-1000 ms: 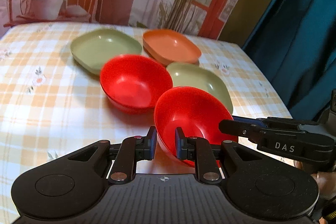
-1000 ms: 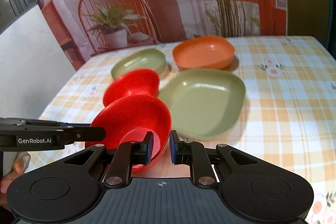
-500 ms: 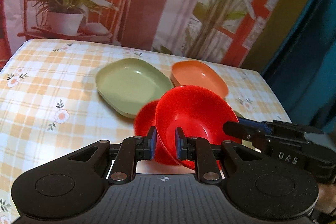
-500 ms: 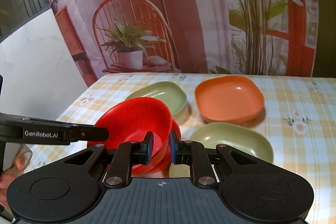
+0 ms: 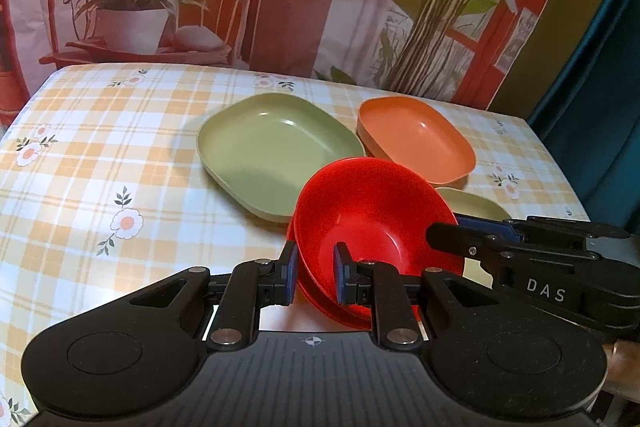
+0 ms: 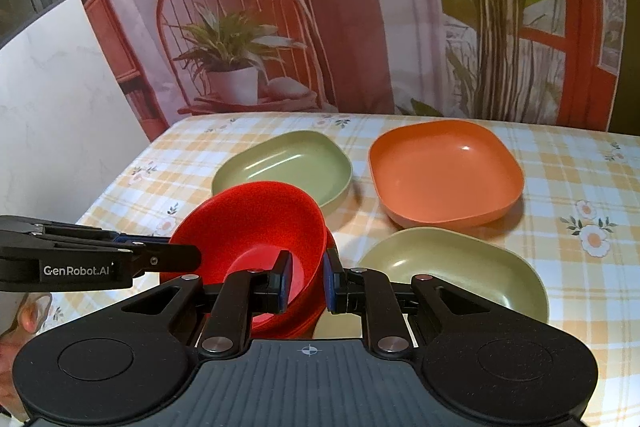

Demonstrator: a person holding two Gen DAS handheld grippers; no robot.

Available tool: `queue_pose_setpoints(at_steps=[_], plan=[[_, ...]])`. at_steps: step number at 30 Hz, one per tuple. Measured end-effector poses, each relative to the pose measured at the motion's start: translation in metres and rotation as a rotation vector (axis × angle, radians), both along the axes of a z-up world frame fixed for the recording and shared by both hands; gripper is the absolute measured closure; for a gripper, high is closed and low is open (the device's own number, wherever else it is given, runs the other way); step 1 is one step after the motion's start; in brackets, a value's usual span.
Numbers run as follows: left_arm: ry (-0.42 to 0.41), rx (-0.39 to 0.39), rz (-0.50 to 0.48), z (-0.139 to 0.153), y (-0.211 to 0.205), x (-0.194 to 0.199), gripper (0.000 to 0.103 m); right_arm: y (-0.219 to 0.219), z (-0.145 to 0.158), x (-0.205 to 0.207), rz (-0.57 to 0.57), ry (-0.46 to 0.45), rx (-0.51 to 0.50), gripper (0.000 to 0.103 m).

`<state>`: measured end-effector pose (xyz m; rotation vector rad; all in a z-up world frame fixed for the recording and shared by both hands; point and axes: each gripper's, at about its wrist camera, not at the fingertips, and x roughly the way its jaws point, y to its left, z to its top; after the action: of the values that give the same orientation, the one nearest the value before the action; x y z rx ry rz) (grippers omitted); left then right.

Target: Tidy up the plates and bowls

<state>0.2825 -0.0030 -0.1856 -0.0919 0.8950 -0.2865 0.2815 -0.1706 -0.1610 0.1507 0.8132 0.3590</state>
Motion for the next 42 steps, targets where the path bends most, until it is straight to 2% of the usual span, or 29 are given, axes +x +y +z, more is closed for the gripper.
queue_pose_setpoints(at_steps=[26, 42], plan=[[0.023, 0.037, -0.002, -0.0063, -0.0032, 0.0038, 0.083, 0.0008, -0.0065, 0.0005, 0.001, 0.023, 0.005, 0.086], [0.024, 0.018, 0.044, -0.0064, 0.0031, 0.0042, 0.082, -0.0068, -0.0091, -0.0024, -0.011, 0.011, 0.023, 0.085]])
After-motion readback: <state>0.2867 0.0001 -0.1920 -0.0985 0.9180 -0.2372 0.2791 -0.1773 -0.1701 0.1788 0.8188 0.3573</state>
